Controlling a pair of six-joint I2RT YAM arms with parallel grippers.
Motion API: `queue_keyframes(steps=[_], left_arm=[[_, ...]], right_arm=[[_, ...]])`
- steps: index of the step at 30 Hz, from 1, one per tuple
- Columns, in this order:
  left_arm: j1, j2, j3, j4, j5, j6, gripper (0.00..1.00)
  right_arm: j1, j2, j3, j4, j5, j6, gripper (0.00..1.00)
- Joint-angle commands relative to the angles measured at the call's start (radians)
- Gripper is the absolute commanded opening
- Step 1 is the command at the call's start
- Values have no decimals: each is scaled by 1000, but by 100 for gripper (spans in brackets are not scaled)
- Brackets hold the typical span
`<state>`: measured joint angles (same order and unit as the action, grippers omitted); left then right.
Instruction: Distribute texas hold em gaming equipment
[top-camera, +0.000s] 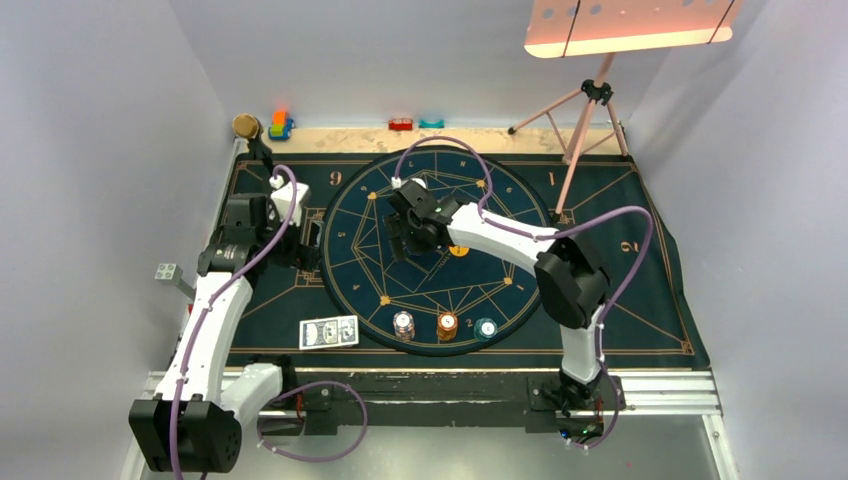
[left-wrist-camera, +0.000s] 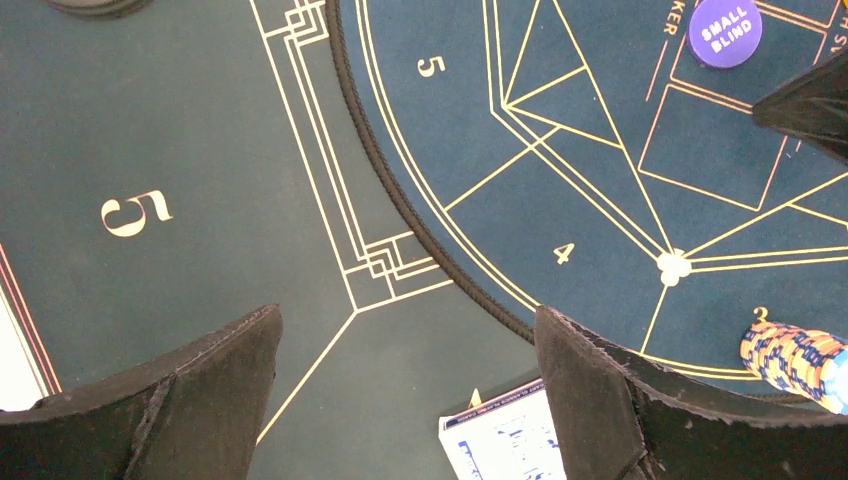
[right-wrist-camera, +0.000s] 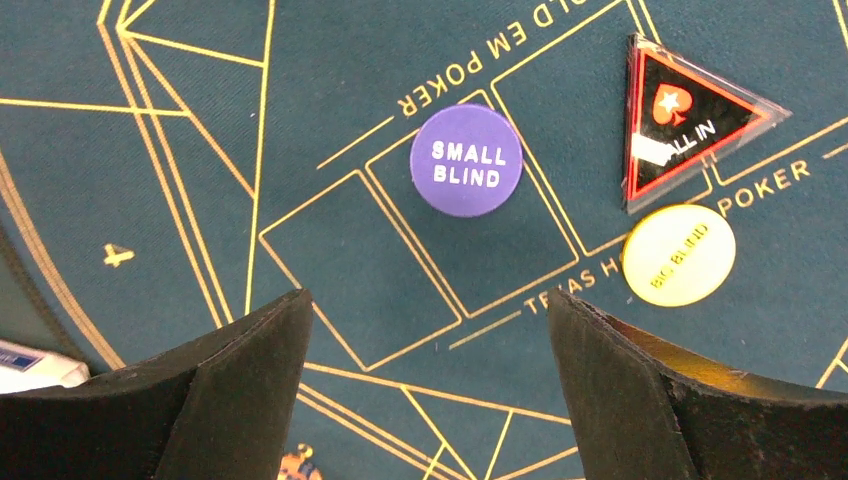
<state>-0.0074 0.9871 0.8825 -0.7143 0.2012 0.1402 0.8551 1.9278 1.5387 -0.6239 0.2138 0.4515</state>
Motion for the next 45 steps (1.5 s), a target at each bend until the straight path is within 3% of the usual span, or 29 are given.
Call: queue_keyframes(steps=[1,20,33,37,45], left_arm=[[1,-34,-14,68,-4,-20,100],[0,-57,-38,100,-26,-33,100],[1,-58,-39,114,-63,-47,100],[2,-59,-40,122,-82,-61,100],[7,-17,-23,118,-136,-94,100]], right_arm=[[-7,33,30,56,-6,-17,90],[-35,230,137,97,67,-50,87],[-24,255,118,118,21,-28,55],[13,262,124,117,5,-16,50],[105,350,281,103,-108,33,37]])
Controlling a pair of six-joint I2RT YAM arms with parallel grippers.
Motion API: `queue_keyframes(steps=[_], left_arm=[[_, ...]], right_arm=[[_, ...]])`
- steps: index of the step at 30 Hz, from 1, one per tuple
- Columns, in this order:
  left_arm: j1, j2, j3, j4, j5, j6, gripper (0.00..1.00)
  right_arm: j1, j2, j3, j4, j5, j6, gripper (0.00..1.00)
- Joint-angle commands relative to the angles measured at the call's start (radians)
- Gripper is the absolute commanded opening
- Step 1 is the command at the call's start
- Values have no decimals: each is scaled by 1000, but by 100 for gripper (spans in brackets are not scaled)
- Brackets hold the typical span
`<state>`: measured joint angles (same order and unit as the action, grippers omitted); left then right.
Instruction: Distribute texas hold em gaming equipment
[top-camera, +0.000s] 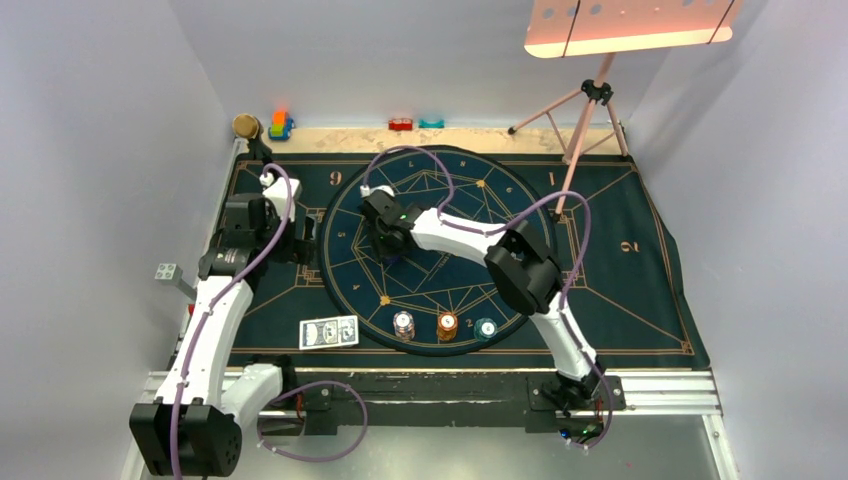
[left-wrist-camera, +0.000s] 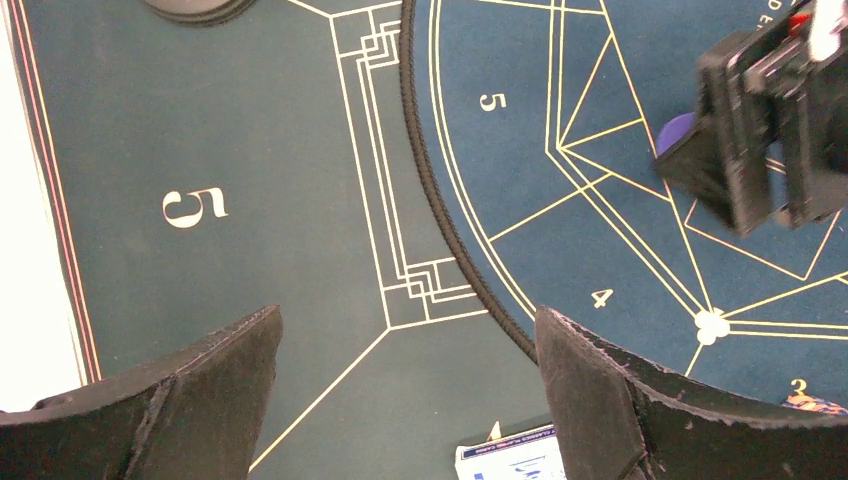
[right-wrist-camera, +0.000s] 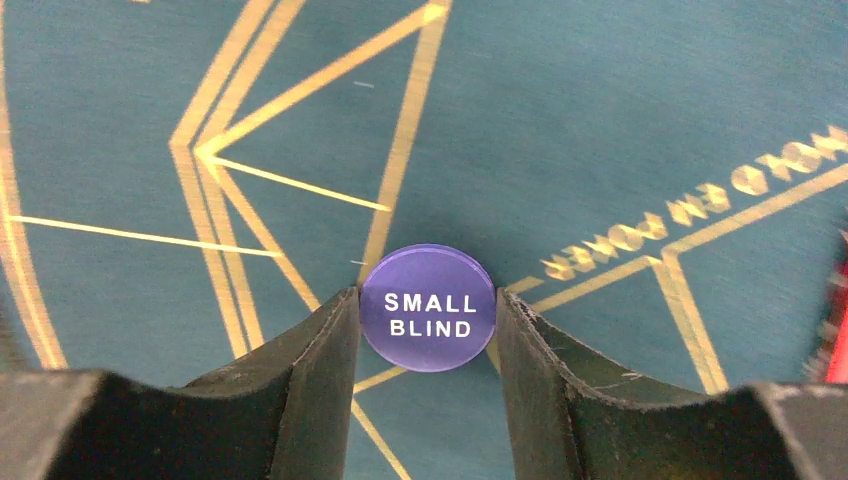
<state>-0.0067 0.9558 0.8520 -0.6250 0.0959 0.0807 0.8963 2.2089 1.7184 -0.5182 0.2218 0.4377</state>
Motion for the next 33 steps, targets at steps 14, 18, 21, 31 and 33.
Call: queue_keyframes(steps=[14,18,21,31,33], left_arm=[[7,-33,-7,28,57,-32,100],[7,-47,-10,28,71,-34,100],[7,-58,-13,28,87,-33,100],[7,-48,-9,24,104,-30,100],[7,-48,-10,23,111,-28,100]], right_arm=[[108,278,460,42,-384,145,40],[108,289,453,89,-459,184,47],[93,238,395,91,-438,174,63],[-84,-257,-125,166,-260,112,86],[-114,-314,-174,90,-145,105,85]])
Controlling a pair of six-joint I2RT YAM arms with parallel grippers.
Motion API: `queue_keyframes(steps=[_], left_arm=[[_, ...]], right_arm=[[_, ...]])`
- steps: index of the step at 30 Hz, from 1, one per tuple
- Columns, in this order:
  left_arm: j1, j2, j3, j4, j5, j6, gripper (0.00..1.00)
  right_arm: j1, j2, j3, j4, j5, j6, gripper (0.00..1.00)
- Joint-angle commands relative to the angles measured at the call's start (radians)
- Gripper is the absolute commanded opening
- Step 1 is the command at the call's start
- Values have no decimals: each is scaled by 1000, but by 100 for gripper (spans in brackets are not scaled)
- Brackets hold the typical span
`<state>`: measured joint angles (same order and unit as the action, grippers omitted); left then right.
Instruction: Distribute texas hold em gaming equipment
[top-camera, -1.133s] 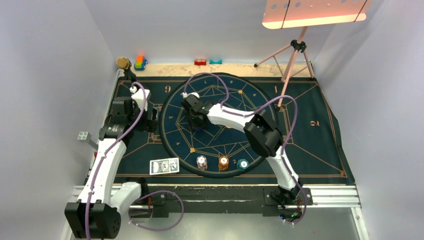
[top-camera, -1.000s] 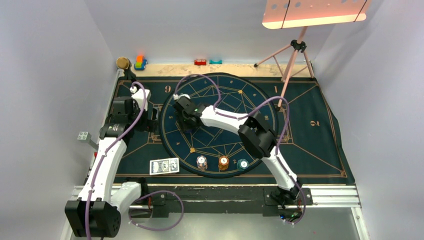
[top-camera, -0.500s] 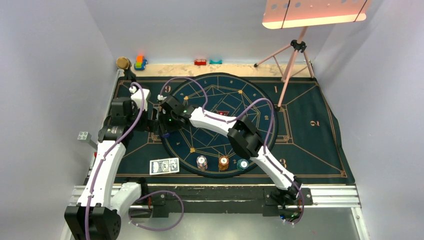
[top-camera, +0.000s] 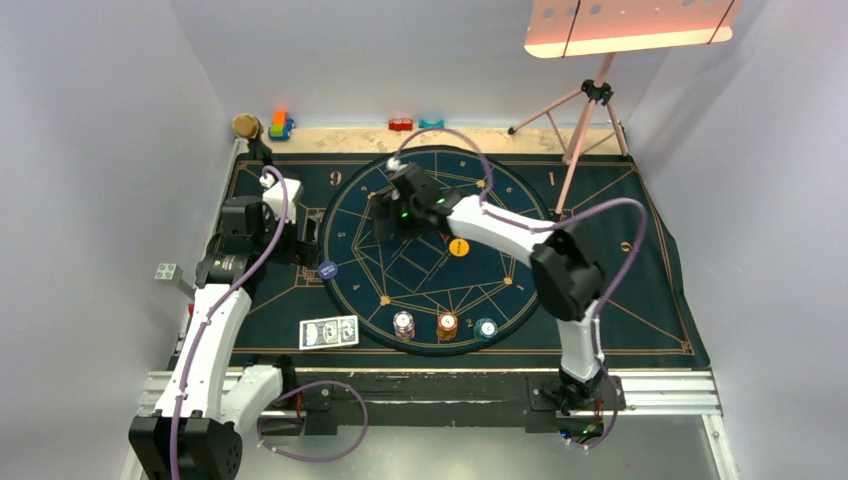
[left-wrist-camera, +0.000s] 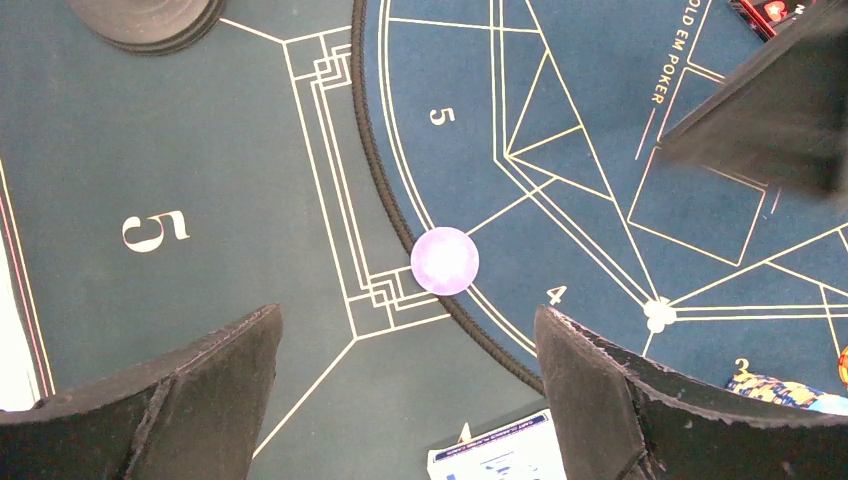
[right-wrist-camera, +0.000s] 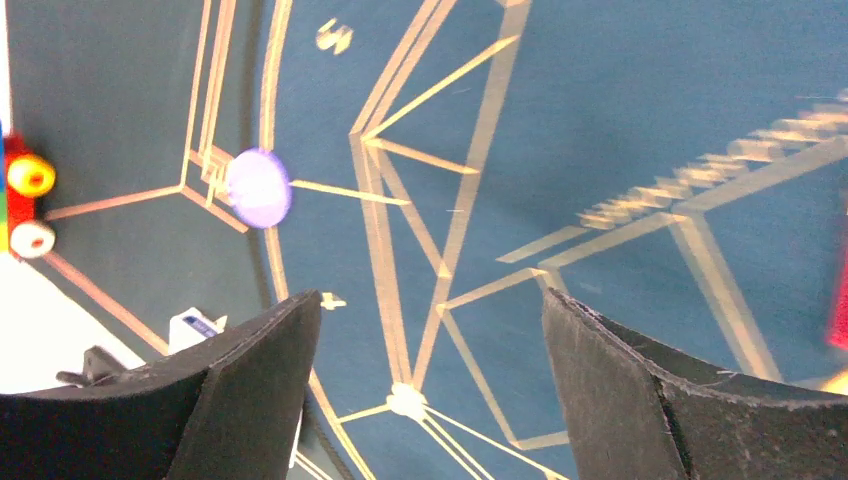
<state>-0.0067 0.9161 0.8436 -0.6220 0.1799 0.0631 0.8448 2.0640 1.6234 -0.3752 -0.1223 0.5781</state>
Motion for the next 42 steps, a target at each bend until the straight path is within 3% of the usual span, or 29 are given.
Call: queue_keyframes(steps=[1,5,9,18,27,34,42], left_arm=[[7,-7,-2,20,28,-10,100],[28,-3,0,20,34,-6,100],[30,-3,-2,21,37,-4,100],[30,-5,-2,21,34,-3,100],[29,-9,1,22,35,-4,100],[30,-11,0,22,31,-5,100],[29,-17,2,21,27,-7,100]], right_arm=[[-83,-189,-105,-92,262,-37,85],[-150,-235,-205,-168,435,-28,84],[-194,-218,-243,-153,451,-51,84],[-198,-47,-59,-201,479,-149,90],[-219,63,33,-219,510,-193,90],[-260,78,-2,-205,514,-186,78],[-343,-6,-129,-240,578,-86,48]])
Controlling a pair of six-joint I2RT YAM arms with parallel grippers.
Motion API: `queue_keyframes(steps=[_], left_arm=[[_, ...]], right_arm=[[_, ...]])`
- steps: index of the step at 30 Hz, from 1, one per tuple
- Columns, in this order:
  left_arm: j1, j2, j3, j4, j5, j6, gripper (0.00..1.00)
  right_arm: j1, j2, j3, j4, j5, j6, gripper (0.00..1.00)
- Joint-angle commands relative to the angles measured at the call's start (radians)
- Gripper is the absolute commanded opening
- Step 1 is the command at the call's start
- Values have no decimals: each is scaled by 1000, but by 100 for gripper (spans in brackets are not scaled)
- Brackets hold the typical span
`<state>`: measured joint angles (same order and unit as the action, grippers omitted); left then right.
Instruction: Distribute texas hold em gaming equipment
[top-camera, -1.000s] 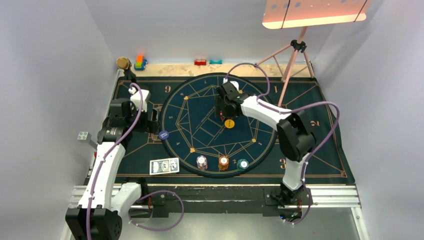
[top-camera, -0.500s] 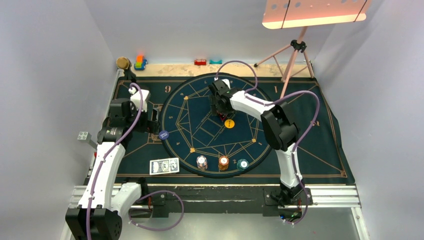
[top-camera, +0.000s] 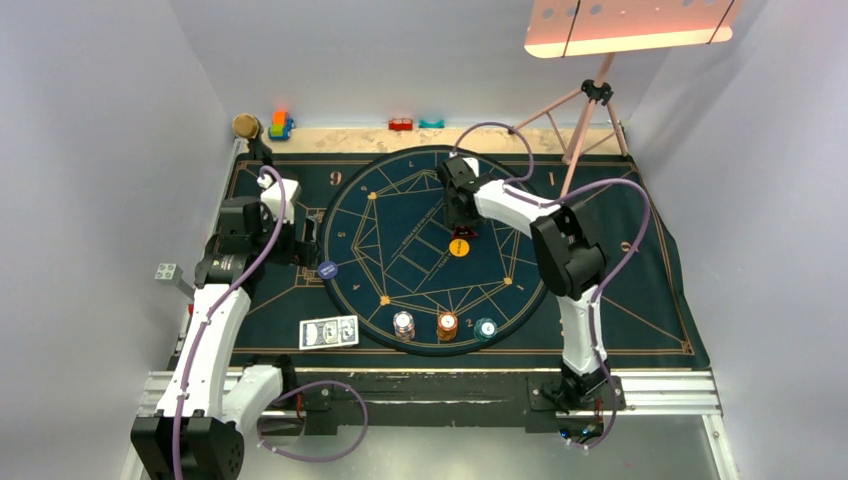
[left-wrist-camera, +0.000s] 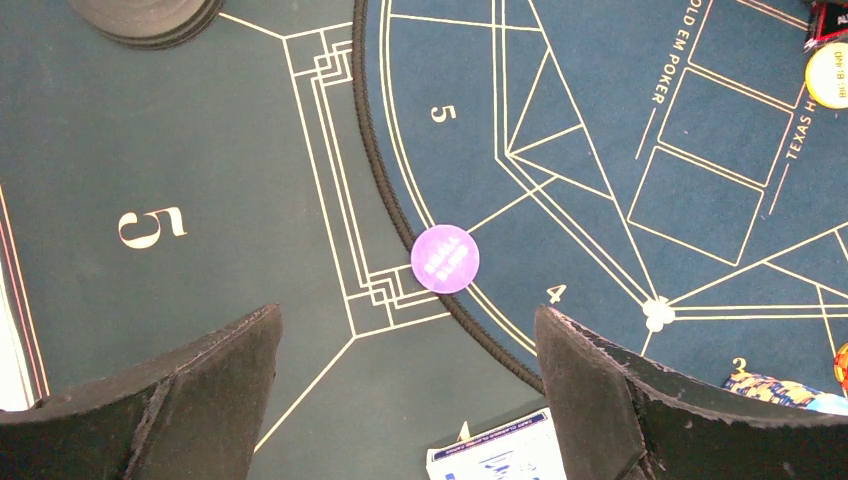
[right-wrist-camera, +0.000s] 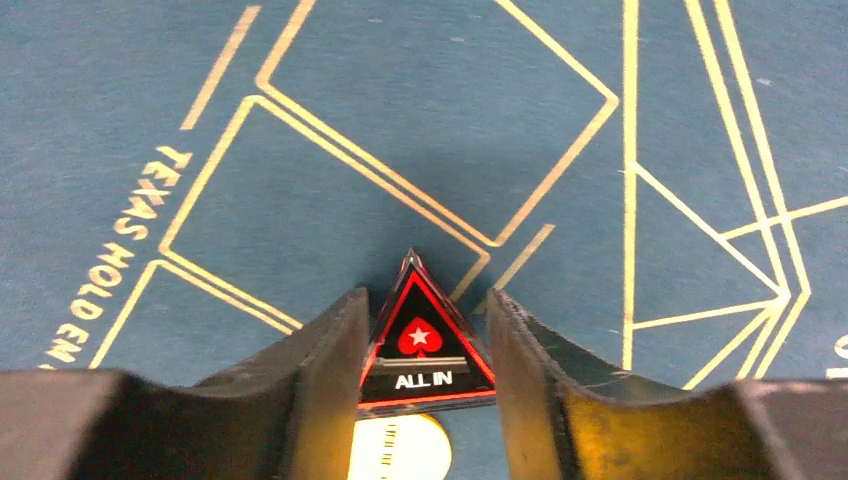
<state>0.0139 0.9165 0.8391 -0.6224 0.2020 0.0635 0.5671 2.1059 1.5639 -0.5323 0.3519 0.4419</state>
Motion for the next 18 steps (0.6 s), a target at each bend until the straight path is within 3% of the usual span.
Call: queue_keyframes(steps=[1,6,14,18], left_arm=[[9,-18,7,22,4,-7,100],[9,-23,8,17,6,-7,100],[9,-24,13,11,23,-7,100],[9,-27,14,3,35,-2,100]], right_arm=[[-75,-58,-82,-107,112,70,45],[-108,-148,-187,-190,173,161,40],[-142,-299,-404,-254,82,291,37],[-146,-375,-516,-285,120,347,37]])
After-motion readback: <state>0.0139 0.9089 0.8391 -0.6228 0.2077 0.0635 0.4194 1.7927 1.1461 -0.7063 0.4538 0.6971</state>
